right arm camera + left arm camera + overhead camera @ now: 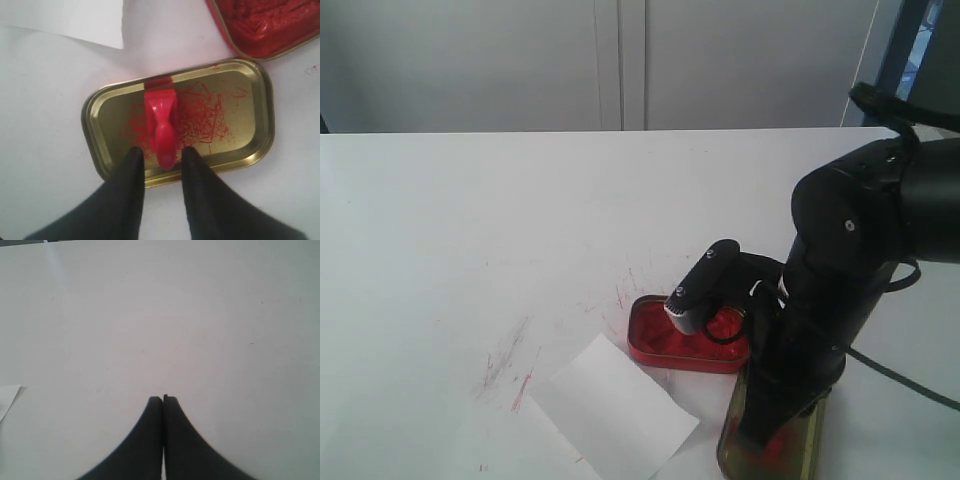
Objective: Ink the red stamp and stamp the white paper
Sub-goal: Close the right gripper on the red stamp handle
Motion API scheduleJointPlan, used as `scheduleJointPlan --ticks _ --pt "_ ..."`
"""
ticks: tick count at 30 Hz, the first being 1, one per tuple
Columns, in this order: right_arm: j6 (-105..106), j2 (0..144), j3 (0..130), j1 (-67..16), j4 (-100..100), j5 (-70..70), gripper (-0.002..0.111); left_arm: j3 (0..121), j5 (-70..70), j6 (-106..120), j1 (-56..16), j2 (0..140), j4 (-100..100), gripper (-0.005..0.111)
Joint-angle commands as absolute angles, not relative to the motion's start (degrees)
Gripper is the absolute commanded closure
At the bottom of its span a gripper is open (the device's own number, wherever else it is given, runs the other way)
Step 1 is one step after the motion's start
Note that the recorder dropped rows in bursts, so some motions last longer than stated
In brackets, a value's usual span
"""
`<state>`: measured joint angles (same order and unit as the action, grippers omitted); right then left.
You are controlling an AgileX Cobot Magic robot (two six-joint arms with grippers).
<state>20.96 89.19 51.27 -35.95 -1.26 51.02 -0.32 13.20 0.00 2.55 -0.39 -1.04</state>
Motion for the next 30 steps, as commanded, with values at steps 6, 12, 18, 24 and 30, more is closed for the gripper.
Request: scheduleJointPlan --ticks 6,12,18,24,30 --pt "20.7 91.66 51.62 -36.14 -1.56 48.57 0.08 0.0 13.27 0.0 2.67 0.0 -1.61 0.107" --pt "20.58 93.67 51.39 -36.14 -1.66 47.38 0.08 0.0 13.27 0.0 2.67 0.0 -1.61 0.107" --pt "20.58 95.51 51.39 -36.14 -1.66 47.26 0.081 0.0 13.27 0.0 2.67 0.0 -1.61 0.107" --pt "20.58 95.53 51.29 -36.14 -1.66 46.59 0.081 0.0 13.27 0.0 2.67 0.0 -1.61 0.107" --pt "20.58 95.53 51.29 -36.14 -1.66 46.35 0.081 0.0 13.27 0.0 2.67 0.0 -1.61 0.107"
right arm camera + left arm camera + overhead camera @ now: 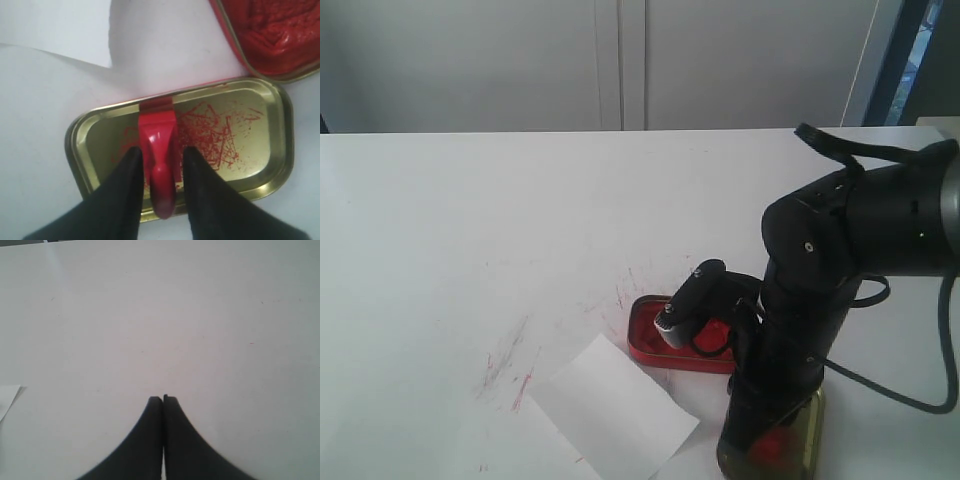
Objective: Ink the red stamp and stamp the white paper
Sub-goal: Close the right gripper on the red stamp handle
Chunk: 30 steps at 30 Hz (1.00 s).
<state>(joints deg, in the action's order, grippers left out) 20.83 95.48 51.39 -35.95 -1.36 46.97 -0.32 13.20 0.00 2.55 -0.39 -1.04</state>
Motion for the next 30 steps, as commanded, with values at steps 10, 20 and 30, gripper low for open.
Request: scheduleJointPlan --ticks 10,20,30 --pt "20.58 95.53 51.29 -36.14 -1.66 46.01 0.081 0.0 13.27 0.0 2.67 0.0 -1.61 0.107" --pt "20.58 95.62 49.02 -36.14 -1.51 45.05 0.081 0.0 13.27 0.0 2.67 0.0 -1.61 0.107" --pt "20.58 95.62 48.45 -36.14 -1.32 43.26 0.081 0.0 13.27 0.0 2.67 0.0 -1.61 0.107"
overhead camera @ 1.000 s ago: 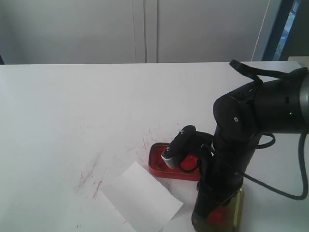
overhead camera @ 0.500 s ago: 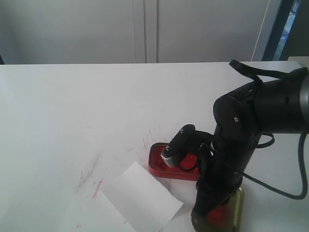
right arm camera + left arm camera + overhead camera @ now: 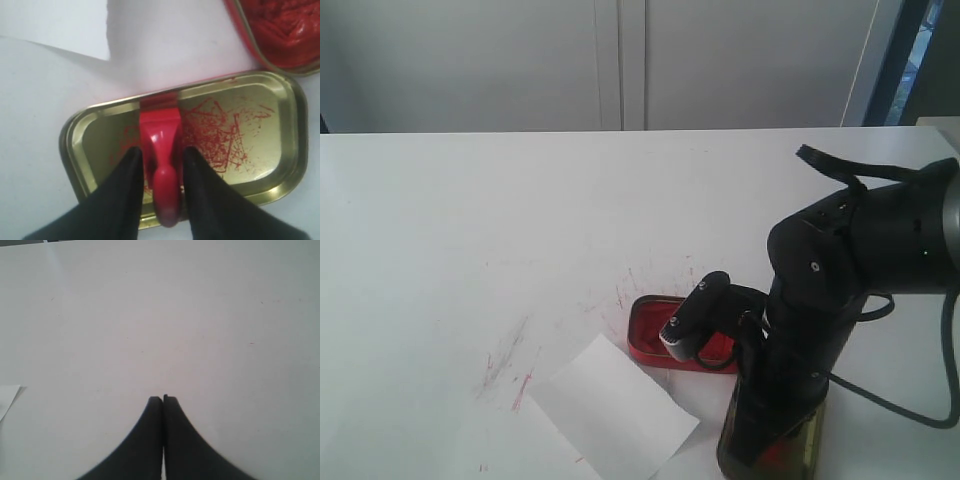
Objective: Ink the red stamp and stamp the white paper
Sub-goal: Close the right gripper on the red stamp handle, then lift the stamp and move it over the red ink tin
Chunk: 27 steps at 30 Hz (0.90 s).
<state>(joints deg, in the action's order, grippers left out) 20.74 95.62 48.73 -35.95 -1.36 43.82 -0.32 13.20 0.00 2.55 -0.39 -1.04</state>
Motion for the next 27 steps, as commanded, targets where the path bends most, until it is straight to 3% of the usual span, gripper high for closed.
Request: scheduleJointPlan --ticks 1,6,12,27 --pt "20.58 95.62 48.45 -36.14 -1.32 43.17 0.081 0.0 13.27 0.0 2.67 0.0 -1.61 0.107" --pt "20.58 95.62 48.45 -36.14 -1.32 43.13 0.085 0.0 13.27 0.0 2.67 0.0 -1.61 0.107" --pt "20.58 95.62 48.45 -36.14 -1.32 43.13 0.108 0.0 13.27 0.0 2.67 0.0 -1.61 0.107" --pt "19.89 92.46 50.75 -36.01 0.0 47.72 0.108 0.0 13.27 0.0 2.67 0.0 -1.61 0.107"
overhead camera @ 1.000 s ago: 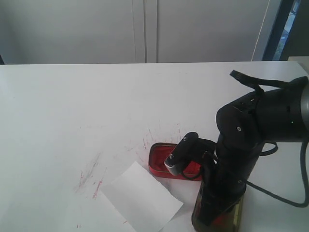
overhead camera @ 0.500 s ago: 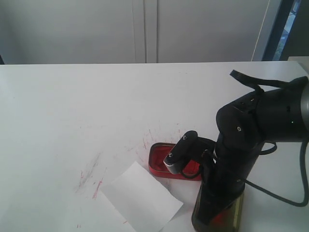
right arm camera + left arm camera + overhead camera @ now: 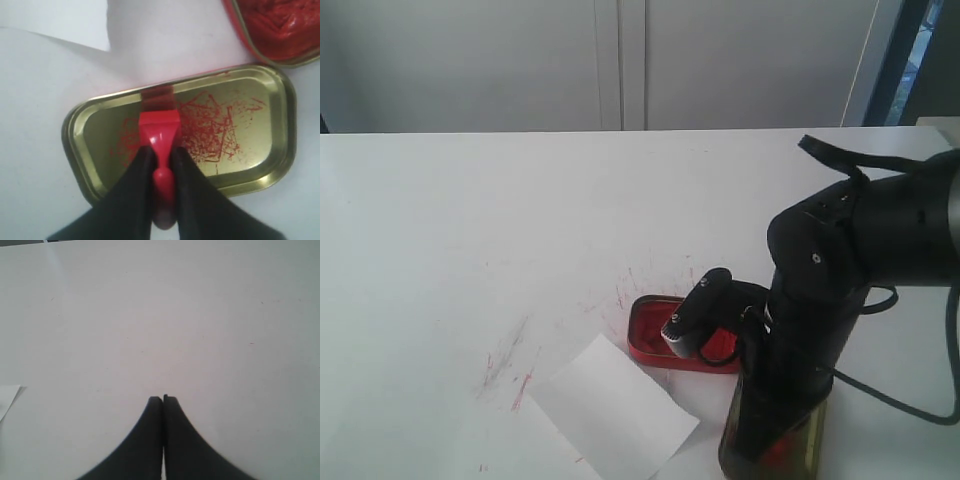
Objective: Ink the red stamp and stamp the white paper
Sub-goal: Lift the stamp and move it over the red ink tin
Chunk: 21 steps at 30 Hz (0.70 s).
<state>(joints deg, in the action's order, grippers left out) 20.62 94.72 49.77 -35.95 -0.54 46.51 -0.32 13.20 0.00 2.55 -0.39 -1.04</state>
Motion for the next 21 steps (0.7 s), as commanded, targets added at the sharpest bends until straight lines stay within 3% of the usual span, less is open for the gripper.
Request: scheduleJointPlan --ticks 1,21 --pt "19.25 91.83 50.75 -36.01 0.0 47.72 0.108 0.0 13.27 0.0 2.67 0.0 -1.61 0.107" --pt "15.13 89.08 59.34 -35.93 0.65 53.09 0.108 0.0 13.27 0.0 2.67 0.0 -1.61 0.107"
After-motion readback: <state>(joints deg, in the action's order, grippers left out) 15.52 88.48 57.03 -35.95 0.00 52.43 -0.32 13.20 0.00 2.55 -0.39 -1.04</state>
